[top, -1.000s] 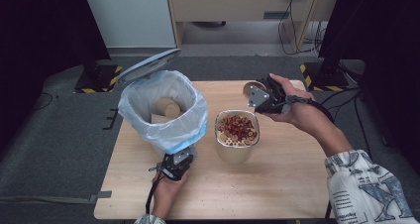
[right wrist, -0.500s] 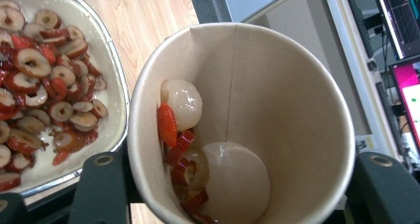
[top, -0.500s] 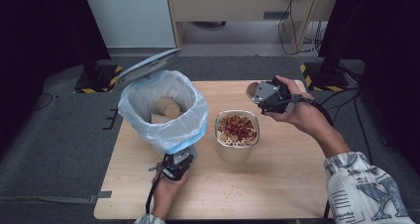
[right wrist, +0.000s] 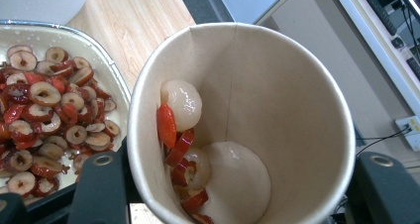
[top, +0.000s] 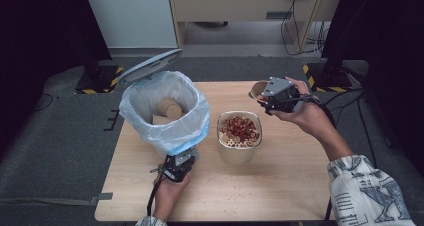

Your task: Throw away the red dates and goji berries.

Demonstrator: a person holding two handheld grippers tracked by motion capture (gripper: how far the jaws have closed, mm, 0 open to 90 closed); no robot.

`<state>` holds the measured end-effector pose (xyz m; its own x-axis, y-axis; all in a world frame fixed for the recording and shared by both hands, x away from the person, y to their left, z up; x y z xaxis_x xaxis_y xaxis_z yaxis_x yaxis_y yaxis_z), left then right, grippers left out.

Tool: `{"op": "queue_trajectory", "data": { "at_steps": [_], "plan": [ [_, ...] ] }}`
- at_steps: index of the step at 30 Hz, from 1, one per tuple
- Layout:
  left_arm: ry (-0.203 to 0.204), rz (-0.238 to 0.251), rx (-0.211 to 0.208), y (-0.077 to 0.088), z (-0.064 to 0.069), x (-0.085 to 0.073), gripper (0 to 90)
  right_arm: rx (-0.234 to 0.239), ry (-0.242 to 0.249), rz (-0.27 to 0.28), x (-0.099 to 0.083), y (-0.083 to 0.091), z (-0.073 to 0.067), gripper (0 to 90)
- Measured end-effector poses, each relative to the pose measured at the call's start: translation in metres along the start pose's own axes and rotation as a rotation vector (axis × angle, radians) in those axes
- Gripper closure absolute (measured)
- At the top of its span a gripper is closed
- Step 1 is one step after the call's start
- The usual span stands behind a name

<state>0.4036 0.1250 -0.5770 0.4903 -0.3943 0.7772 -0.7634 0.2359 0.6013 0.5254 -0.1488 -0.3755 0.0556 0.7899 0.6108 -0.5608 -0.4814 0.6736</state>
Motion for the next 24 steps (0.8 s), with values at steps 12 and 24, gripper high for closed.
{"op": "queue_trajectory", "data": {
  "at_steps": [12, 24],
  "plan": [
    [0.001, 0.000, 0.001, 0.000, 0.000, 0.000, 89.2, 0.008, -0.086, 0.052, -0.008, 0.006, 0.006, 37.1],
    [0.017, -0.004, 0.009, 0.000, 0.001, 0.000, 89.1, 0.024, -0.161, 0.105, -0.015, 0.009, 0.010, 37.1]
  ]
}}
Point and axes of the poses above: each handheld gripper's, and its own axes: y roughly backward along the jaws, x roughly out of its top, z roughly to its right, the point moved 8 cm from there along -y, roughly forward along the jaws, and after that the axes turned 12 degrees about x, right-handed, at the moved point
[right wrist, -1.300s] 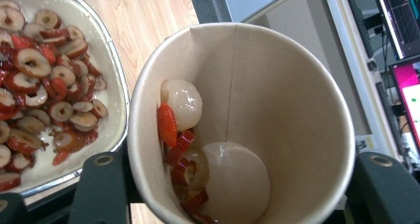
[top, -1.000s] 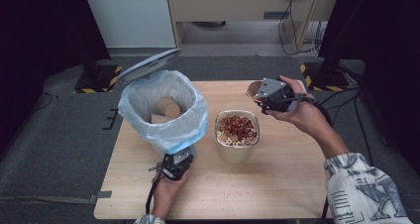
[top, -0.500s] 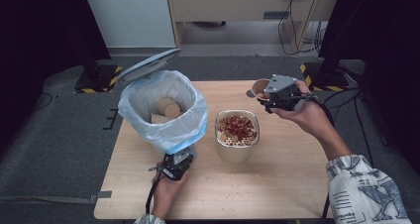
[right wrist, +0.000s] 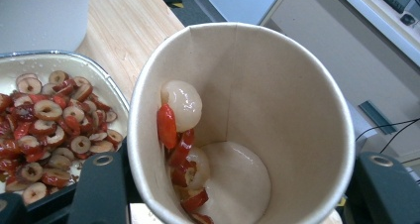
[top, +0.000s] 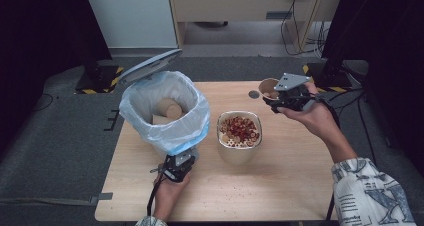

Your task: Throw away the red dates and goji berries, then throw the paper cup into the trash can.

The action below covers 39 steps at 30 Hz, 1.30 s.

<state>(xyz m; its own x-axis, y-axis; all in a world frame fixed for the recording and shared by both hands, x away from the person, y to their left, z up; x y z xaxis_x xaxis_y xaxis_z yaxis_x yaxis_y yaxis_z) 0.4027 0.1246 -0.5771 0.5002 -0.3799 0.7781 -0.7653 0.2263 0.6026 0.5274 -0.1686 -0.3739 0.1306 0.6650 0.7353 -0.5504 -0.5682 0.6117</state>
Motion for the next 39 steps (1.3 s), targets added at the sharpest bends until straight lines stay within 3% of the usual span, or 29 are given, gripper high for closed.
{"op": "queue_trajectory", "data": {
  "at_steps": [18, 39],
  "plan": [
    [-0.005, -0.002, 0.000, 0.000, 0.000, 0.000, 89.1, 0.012, -0.077, 0.064, -0.008, 0.007, 0.005, 37.0],
    [-0.005, -0.002, 0.000, 0.000, 0.000, 0.000, 89.1, 0.031, -0.172, 0.069, -0.026, 0.009, 0.012, 36.6]
  ]
}}
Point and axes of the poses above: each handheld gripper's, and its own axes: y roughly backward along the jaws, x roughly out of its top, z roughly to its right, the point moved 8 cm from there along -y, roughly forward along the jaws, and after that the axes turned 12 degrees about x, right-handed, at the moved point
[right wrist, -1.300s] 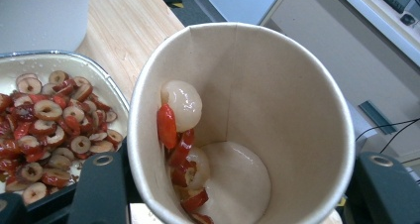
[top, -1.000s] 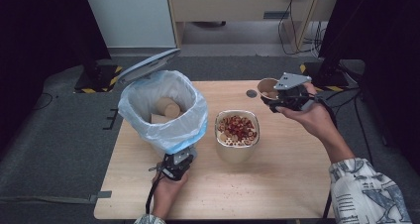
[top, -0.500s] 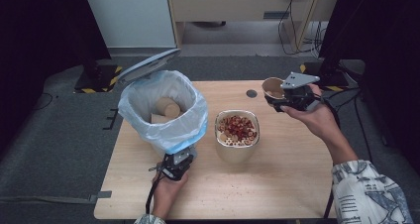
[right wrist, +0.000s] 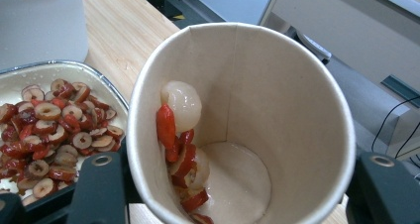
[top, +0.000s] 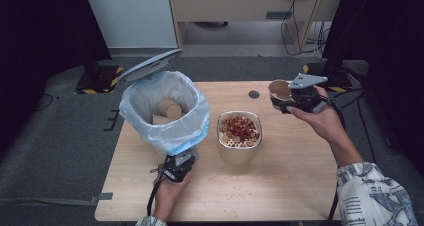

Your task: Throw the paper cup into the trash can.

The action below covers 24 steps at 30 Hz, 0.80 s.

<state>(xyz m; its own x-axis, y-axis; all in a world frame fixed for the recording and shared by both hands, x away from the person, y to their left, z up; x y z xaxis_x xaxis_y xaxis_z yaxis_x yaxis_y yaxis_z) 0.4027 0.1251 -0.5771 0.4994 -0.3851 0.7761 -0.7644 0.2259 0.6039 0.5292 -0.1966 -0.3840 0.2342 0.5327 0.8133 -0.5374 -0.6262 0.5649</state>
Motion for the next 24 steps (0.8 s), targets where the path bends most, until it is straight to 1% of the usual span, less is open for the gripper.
{"op": "queue_trajectory", "data": {
  "at_steps": [3, 7, 9, 10, 13, 19, 24],
  "plan": [
    [0.004, 0.003, -0.002, 0.000, 0.000, 0.000, 89.1, 0.010, -0.006, 0.003, -0.001, 0.000, 0.001, 36.6],
    [0.009, 0.002, -0.006, 0.000, 0.000, 0.000, 89.1, 0.023, -0.032, 0.005, -0.006, 0.000, 0.004, 36.5],
    [0.008, 0.004, -0.006, 0.000, 0.000, 0.000, 89.1, 0.024, -0.045, -0.009, -0.011, 0.001, 0.006, 36.5],
    [0.009, 0.004, -0.005, 0.000, 0.000, 0.000, 89.1, 0.023, -0.042, -0.012, -0.014, 0.001, 0.007, 36.5],
    [0.009, 0.004, -0.003, 0.000, 0.000, 0.000, 89.1, 0.027, -0.067, -0.016, -0.020, 0.005, 0.010, 36.4],
    [0.011, 0.002, -0.001, 0.000, 0.000, 0.000, 89.1, 0.052, -0.109, 0.014, -0.023, 0.013, 0.012, 36.4],
    [0.011, 0.004, -0.002, 0.000, 0.000, 0.000, 89.1, 0.094, -0.147, 0.031, -0.021, 0.017, 0.009, 36.3]
  ]
}}
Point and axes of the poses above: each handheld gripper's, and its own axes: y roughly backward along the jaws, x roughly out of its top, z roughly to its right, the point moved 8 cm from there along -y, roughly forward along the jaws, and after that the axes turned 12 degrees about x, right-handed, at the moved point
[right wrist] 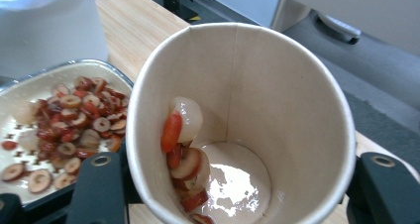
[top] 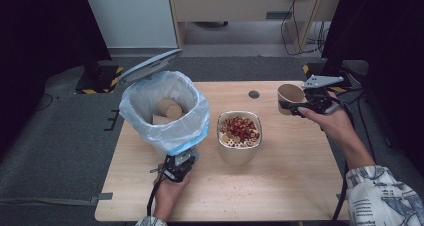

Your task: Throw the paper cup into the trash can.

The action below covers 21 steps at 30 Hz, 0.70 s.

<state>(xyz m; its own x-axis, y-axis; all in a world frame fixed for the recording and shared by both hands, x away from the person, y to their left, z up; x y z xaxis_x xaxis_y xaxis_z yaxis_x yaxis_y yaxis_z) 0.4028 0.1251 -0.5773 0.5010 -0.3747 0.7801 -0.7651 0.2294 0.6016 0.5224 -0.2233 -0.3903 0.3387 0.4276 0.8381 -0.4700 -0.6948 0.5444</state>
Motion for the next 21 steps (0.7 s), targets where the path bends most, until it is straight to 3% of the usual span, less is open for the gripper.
{"op": "queue_trajectory", "data": {
  "at_steps": [10, 21],
  "plan": [
    [-0.002, 0.000, 0.000, 0.000, 0.000, 0.000, 89.0, 0.083, -0.049, -0.001, 0.011, -0.006, -0.010, 36.5],
    [-0.003, -0.001, 0.000, 0.000, 0.000, 0.000, 89.0, 0.116, -0.046, 0.035, 0.033, -0.005, -0.024, 36.7]
  ]
}}
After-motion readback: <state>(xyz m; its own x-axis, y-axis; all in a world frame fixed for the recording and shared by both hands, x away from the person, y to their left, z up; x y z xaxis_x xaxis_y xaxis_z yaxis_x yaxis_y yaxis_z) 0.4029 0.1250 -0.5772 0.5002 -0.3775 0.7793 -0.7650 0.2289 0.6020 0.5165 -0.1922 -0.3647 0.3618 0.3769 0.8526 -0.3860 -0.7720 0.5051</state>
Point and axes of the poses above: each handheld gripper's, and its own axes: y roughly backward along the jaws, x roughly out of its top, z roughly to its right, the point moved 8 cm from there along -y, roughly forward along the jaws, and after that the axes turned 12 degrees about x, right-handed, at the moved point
